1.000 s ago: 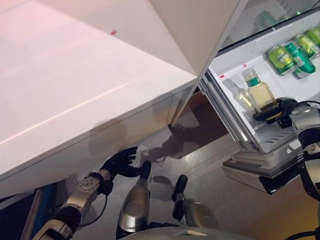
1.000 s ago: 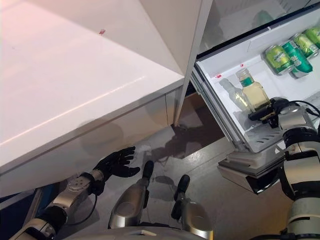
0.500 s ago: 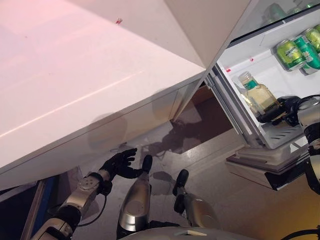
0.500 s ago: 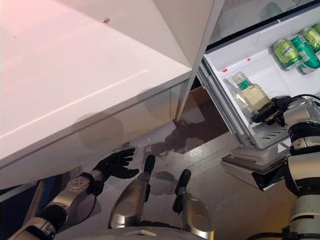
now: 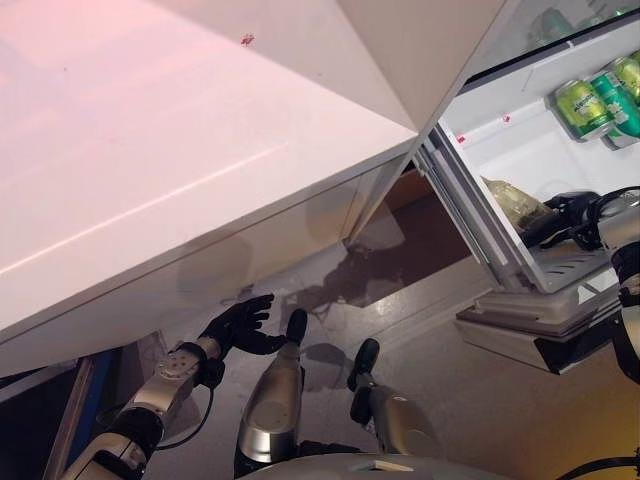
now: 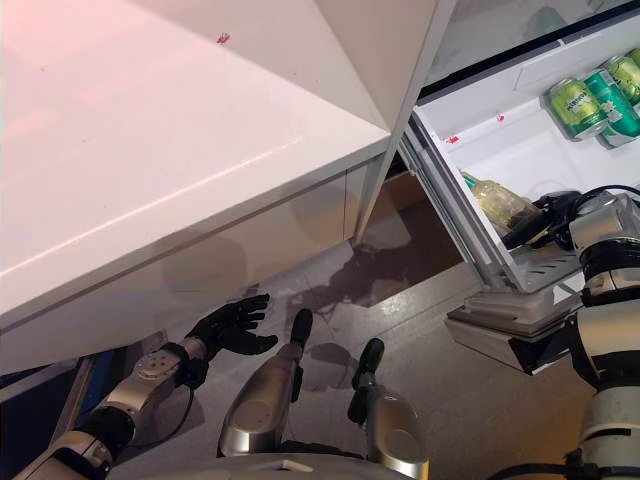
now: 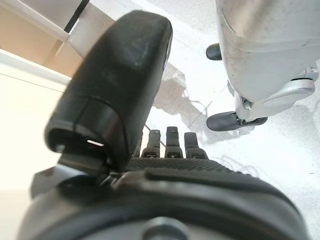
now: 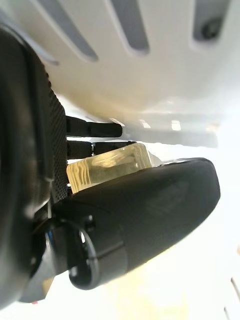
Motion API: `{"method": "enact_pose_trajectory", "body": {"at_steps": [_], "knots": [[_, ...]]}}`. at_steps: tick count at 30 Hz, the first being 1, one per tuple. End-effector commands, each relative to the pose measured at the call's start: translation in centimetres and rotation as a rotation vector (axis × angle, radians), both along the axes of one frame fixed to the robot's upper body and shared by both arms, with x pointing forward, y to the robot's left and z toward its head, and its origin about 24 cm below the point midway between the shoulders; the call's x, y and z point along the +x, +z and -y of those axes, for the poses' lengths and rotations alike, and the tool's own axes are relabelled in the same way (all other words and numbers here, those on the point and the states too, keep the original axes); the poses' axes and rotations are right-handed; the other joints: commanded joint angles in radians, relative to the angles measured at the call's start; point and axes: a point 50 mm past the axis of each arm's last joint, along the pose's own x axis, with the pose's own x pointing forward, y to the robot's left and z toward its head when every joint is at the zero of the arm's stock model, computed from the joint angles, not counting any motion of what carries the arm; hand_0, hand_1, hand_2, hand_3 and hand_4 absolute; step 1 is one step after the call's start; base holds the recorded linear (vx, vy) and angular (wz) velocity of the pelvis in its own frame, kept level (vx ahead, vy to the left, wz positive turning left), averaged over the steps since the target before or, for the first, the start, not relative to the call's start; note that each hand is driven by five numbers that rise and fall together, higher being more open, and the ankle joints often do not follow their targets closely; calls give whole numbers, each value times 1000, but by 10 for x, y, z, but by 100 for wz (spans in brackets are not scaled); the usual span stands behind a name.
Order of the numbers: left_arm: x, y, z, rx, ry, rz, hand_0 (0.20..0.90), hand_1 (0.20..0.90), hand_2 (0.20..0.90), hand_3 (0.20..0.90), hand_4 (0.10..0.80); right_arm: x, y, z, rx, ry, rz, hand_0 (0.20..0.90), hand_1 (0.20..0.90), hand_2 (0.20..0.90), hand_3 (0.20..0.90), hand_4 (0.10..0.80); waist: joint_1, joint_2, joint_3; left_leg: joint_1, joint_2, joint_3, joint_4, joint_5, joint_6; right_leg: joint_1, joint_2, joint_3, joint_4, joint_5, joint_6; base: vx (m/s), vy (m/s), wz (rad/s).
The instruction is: Put drinks into fridge and close the fridge
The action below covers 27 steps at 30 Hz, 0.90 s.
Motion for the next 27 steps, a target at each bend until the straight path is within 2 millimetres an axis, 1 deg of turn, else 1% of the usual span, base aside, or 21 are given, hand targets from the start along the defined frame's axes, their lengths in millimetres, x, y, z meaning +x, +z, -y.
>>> {"method": "enact_pose_trajectory", "body": {"at_steps": [1, 3, 6, 9, 10, 11, 12, 15, 16, 17, 18, 19, 21, 22, 24, 27], "knots": [[-11, -1, -2, 9, -12, 32, 900, 900, 900, 900, 800, 2, 56, -4, -286, 69, 86, 900, 900, 900, 900, 800, -16, -14, -13, -37, -56, 76, 92, -120, 68, -102, 5, 45, 155, -45, 16, -44, 53, -6], [-12, -3, -3, 12, 2, 32, 900, 900, 900, 900, 800, 6, 72, -22, -291, 126, 181, 900, 900, 900, 900, 800, -33, -25, -23, -28, -53, 85, 80, -117, 68, -101, 8, 54, 146, -38, 21, -42, 54, -9], [-16, -6, -7, 22, 28, 21, 900, 900, 900, 900, 800, 4, 91, -36, -272, 175, 347, 900, 900, 900, 900, 800, -57, -42, -42, -4, -52, 97, 60, -123, 72, -88, 16, 70, 133, -36, 30, -33, 33, -14], [-21, -11, -10, 40, 45, 3, 900, 900, 900, 900, 800, -2, 102, -42, -228, 206, 473, 900, 900, 900, 900, 800, -74, -58, -64, 16, -50, 107, 50, -130, 75, -76, 22, 85, 122, -33, 36, -35, 14, -11], [-25, -14, -11, 48, 49, -10, 900, 900, 900, 900, 800, -5, 107, -44, -203, 221, 542, 900, 900, 900, 900, 800, -86, -64, -80, 26, -49, 111, 45, -133, 76, -70, 25, 93, 118, -32, 39, -23, 13, -15], [-26, -15, -12, 51, 48, -13, 900, 900, 900, 900, 800, -7, 107, -44, -197, 220, 550, 900, 900, 900, 900, 800, -86, -66, -82, 28, -49, 112, 44, -134, 76, -69, 26, 95, 117, -32, 40, -22, 26, -23], [-33, -20, -14, 62, 54, -35, 900, 900, 900, 900, 800, -13, 112, -45, -164, 230, 635, 900, 900, 900, 900, 800, -100, -70, -105, 43, -47, 118, 33, -136, 77, -58, 31, 106, 110, -33, 43, -15, 22, -24], [-39, -25, -16, 77, 53, -57, 900, 900, 900, 900, 800, -20, 115, -43, -139, 222, 710, 900, 900, 900, 900, 800, -110, -74, -127, 53, -47, 122, 26, -137, 77, -51, 36, 116, 105, -35, 44, -13, 15, -18], [-45, -30, -17, 87, 60, -80, 900, 900, 900, 900, 800, -26, 118, -41, -114, 216, 770, 900, 900, 900, 900, 800, -126, -76, -150, 63, -47, 126, 20, -140, 77, -45, 40, 128, 100, -35, 47, -11, 16, -26], [-49, -34, -19, 100, 66, -103, 900, 900, 900, 900, 800, -31, 119, -41, -62, 215, 823, 900, 900, 900, 900, 800, -139, -77, -171, 72, -46, 132, 15, -143, 77, -40, 43, 138, 94, -35, 49, -11, 19, -17], [-51, -35, -19, 104, 68, -112, 900, 900, 900, 900, 800, -34, 118, -40, -40, 218, 836, 900, 900, 900, 900, 800, -142, -78, -178, 76, -46, 136, 13, -144, 76, -38, 43, 142, 93, -35, 50, -11, 21, -14], [-55, -39, -20, 110, 76, -129, 900, 900, 900, 900, 800, -39, 116, -41, 27, 227, 874, 900, 900, 900, 900, 800, -154, -78, -196, 85, -45, 142, 10, -147, 76, -34, 44, 149, 90, -36, 53, 1, 21, -19], [-60, -45, -20, 113, 88, -157, 900, 900, 900, 900, 800, -47, 109, -42, 98, 227, 937, 900, 900, 900, 900, 800, -170, -74, -223, 101, -44, 152, 2, -152, 76, -26, 47, 160, 88, -40, 54, 17, 18, -28], [-63, -48, -19, 117, 92, -179, 900, 900, 900, 900, 800, -54, 103, -37, 142, 202, 984, 900, 900, 900, 900, 800, -182, -71, -245, 112, -43, 160, -2, -157, 75, -20, 48, 167, 87, -44, 56, 27, 4, -32], [-68, -53, -16, 120, 92, -204, 900, 900, 900, 900, 800, -61, 99, -33, 180, 168, 1059, 900, 900, 900, 900, 800, -196, -67, -267, 123, -41, 168, -7, -161, 74, -14, 50, 176, 84, -47, 57, 39, -7, -24], [-77, -60, -12, 127, 85, -248, 900, 900, 900, 900, 800, -78, 89, -25, 301, 54, 1268, 900, 900, 900, 900, 800, -215, -57, -306, 143, -40, 182, -11, -172, 74, -2, 54, 194, 80, -56, 58, 77, -15, -19]]}}
